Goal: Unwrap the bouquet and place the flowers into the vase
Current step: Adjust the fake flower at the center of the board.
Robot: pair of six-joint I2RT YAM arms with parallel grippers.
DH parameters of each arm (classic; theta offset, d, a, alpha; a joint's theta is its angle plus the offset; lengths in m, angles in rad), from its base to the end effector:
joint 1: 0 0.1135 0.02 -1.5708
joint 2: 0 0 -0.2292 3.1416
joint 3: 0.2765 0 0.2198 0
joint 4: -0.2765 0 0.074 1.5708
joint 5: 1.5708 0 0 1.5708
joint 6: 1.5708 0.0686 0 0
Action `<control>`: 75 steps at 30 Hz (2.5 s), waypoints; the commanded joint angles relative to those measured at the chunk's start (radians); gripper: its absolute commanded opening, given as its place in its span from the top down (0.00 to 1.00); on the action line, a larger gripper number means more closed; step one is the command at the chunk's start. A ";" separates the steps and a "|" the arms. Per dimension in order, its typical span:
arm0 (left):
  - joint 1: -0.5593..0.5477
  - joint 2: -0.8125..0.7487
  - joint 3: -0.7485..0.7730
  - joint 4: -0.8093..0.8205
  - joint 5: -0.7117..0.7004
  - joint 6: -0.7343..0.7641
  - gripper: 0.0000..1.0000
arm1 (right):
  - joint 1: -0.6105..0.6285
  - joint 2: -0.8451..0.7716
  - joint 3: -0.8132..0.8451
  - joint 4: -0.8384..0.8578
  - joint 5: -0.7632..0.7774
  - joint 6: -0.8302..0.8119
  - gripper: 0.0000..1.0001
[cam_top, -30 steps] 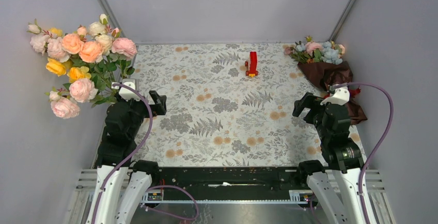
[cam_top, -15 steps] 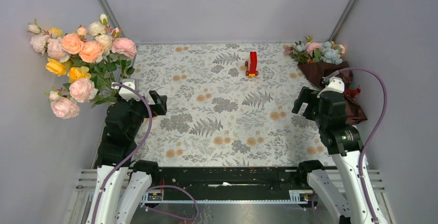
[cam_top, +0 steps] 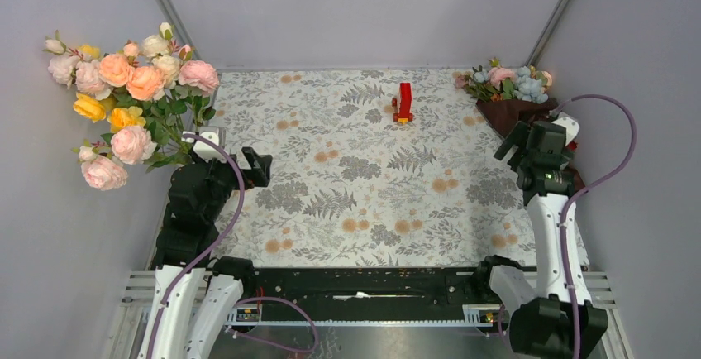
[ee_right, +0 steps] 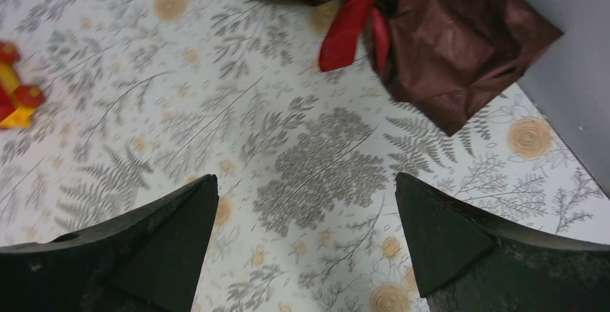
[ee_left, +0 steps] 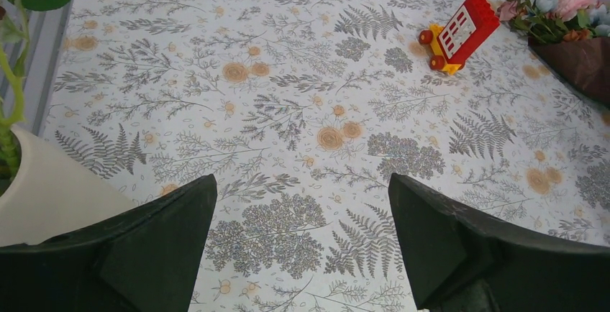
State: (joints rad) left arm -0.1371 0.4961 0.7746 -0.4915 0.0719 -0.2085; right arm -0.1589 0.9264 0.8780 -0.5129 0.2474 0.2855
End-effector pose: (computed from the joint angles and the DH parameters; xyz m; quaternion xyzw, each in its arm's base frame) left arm 0.1424 -0.0246 0.3083 -0.0052 0.7781 -0.1355 0.6134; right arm 0.2100 -0.0507 0.2716 0.2496 0.8341 -0.0774 0.4858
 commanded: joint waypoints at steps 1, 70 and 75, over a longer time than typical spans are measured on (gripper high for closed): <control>0.005 0.002 -0.012 0.073 0.042 0.009 0.01 | -0.108 0.082 0.031 0.113 0.056 0.002 0.00; -0.012 -0.064 -0.028 0.085 0.012 0.023 0.02 | -0.366 0.789 0.267 0.201 -0.372 0.072 0.16; -0.013 -0.081 -0.028 0.083 0.006 0.026 0.02 | -0.270 0.773 0.251 0.168 -0.316 0.052 0.16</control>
State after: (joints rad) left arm -0.1467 0.4347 0.7437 -0.4545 0.0978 -0.1989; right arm -0.4988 1.7466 1.1507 -0.2802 -0.1139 0.3561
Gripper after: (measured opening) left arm 0.981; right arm 0.840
